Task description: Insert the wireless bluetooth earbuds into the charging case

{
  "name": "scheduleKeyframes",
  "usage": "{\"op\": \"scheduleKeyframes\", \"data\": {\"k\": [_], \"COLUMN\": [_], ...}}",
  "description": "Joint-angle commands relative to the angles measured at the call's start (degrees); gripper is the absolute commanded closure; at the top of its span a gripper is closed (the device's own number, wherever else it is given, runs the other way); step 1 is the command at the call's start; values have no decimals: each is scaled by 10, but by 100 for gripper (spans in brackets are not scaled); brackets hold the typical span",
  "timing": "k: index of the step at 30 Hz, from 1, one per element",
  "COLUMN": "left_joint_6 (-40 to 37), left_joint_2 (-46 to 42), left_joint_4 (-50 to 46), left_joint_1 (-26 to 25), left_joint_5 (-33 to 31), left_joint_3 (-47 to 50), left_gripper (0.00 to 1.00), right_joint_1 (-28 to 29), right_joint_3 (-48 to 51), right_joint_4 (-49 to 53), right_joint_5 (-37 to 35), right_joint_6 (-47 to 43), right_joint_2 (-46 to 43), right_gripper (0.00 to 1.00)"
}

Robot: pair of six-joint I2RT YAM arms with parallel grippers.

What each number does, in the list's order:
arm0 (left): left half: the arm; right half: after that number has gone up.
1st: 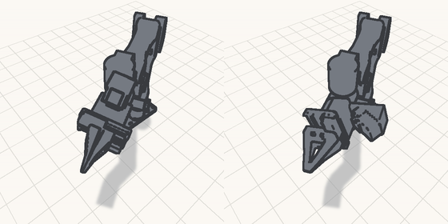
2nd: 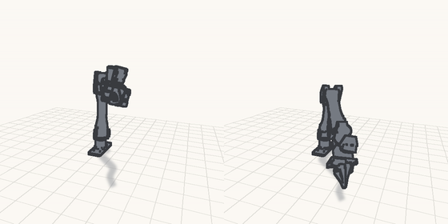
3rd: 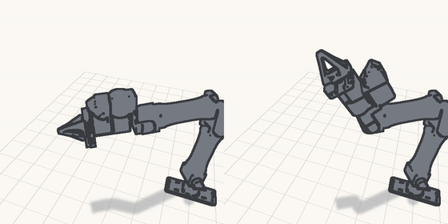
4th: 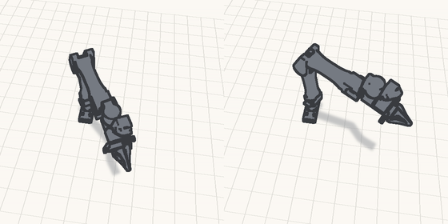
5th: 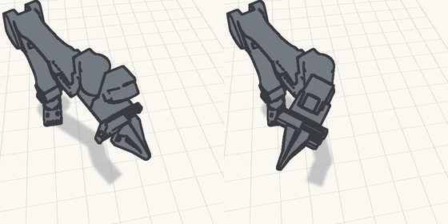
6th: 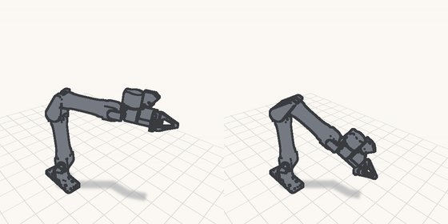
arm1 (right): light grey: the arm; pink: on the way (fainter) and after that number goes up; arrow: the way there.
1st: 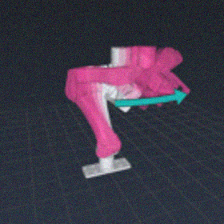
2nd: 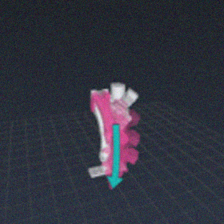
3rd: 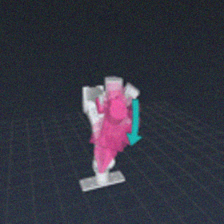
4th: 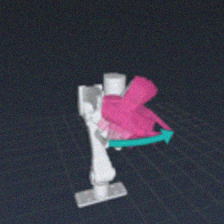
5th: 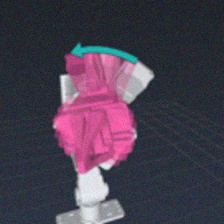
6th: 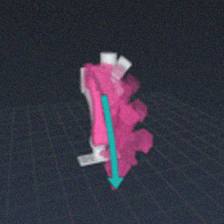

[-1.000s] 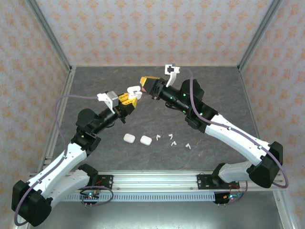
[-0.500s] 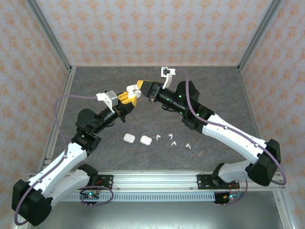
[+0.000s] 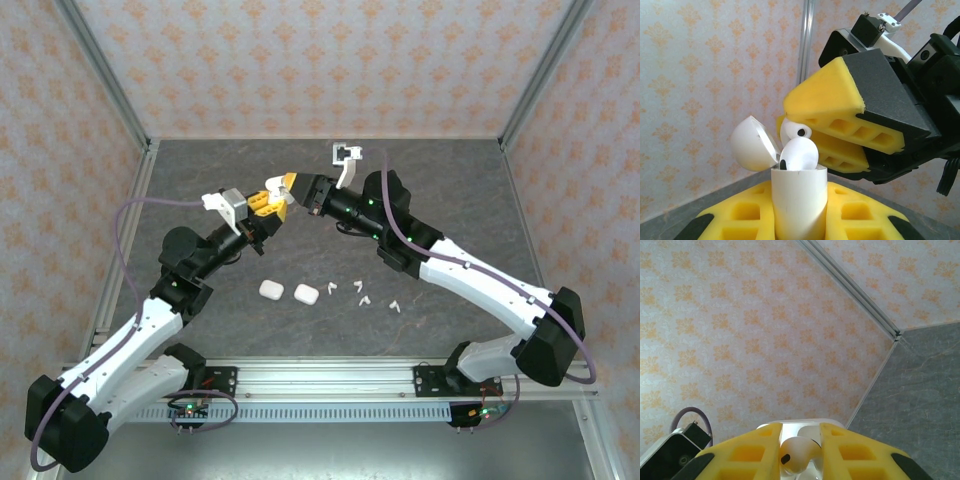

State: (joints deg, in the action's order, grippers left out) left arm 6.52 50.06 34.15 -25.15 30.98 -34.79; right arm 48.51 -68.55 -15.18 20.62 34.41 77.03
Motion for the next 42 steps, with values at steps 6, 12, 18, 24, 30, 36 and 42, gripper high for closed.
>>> {"op": "scheduleKeyframes", "data": {"k": [6,12,18,24,30,36,42], "left_joint_6": [-4,-5,-4,-4,-2,-2,2], "left_joint_2": [-1,0,2,2,-1,-2,-8], "left_joint_4": [29,27,25,22,21,21,24], "left_joint_1": [-3,-4,-4,-4,-4,-5,-5], "left_joint_5": [-1,-2,-1,-1,-1,-1,-1], "left_joint_3": [-23,-24,-26,-23,-20,-17,-12], "left_gripper": [100,100,100,100,100,100,100], "right_joint_1": [4,4,4,4,4,4,-43], "right_joint_3": [5,4,-4,-26,-44,-73,-99], "right_joint_4": [36,47,49,68,82,112,144], "right_joint_5": [5,11,17,16,13,14,99], "right_joint_6": [-17,-23,-29,-55,-75,-119,-154], "right_joint_2": [-4,-6,-3,-5,-4,-8,-22], "right_gripper": [77,76,73,69,63,50,30]}}
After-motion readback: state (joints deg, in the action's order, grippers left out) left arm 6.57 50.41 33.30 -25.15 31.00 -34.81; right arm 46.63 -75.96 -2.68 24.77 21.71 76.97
